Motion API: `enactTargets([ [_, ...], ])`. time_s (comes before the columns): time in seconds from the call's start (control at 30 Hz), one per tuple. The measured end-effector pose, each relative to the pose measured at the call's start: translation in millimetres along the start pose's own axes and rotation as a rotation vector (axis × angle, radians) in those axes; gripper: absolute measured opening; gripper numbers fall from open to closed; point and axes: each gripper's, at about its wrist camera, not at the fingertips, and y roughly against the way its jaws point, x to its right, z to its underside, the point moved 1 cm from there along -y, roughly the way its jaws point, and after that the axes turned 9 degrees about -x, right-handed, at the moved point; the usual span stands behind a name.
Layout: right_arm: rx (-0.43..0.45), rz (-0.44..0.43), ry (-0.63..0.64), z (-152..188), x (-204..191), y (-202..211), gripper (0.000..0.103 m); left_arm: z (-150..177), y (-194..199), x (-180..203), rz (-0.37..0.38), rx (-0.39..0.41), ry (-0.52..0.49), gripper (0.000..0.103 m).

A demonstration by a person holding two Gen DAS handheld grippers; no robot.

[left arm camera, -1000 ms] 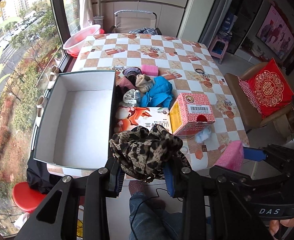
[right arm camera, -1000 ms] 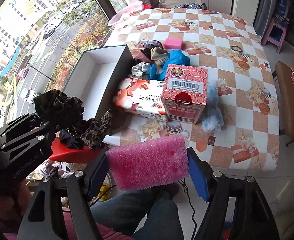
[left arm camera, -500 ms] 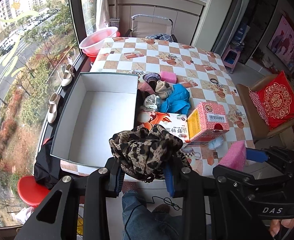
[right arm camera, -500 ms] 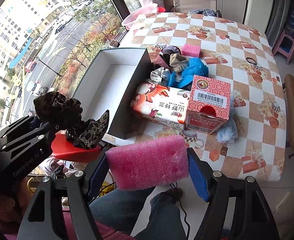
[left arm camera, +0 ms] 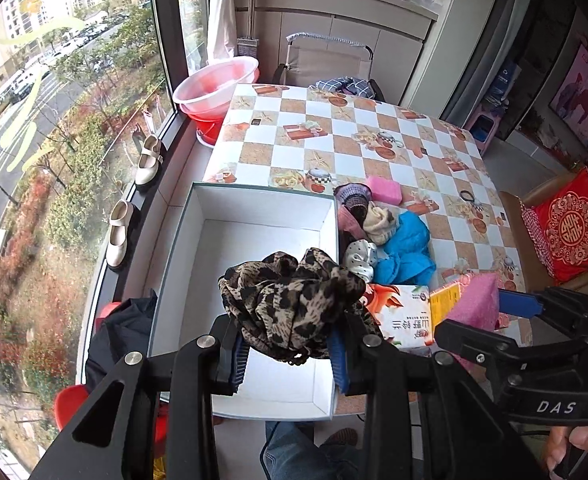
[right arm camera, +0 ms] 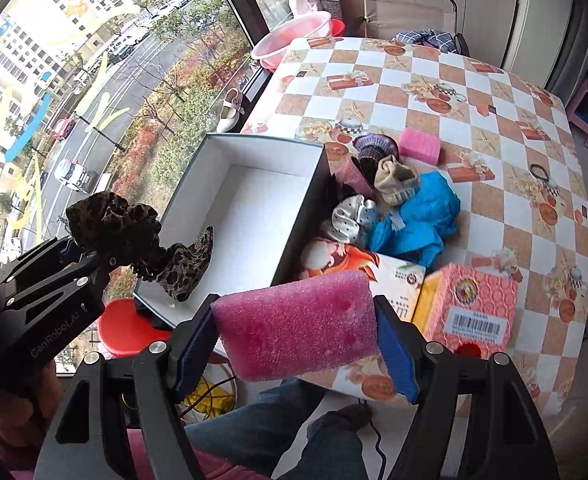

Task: Organize soft objects
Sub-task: 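Carry the pink sponge and leopard-print scrunchie with both tools over the white box, then open both tools to drop the scrunchie and pink sponge into the white box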

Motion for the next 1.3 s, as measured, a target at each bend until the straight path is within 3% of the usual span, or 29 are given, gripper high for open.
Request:
enactTargets([
  [0.27, -0.018, -0.021, -0.032, -51.9, -16.1, -17.9, 0.075, -21.9, -25.9, -35.3, 0.001, -0.066, 0.016, 0.036],
  [0.53, -0.108, -0.005, 0.093, -81.7, -33.5, -48.5, 0.075, -15.2, -57.1, -52.2, -0.039, -0.146, 0.111, 0.036],
  [0.87, -0.198, -0.012, 0.289, -101.2, -62.9, -78.0, 0.075, 8.1, -81.2, -66.7, -0.067, -0.254, 0.270, 0.036],
  [1.3, -0.255, 0.002, 0.320, -104.0, -74.2, -103.2, 0.075, 11.0, -102.0, -71.5, -0.078, -0.316, 0.263, 0.036],
])
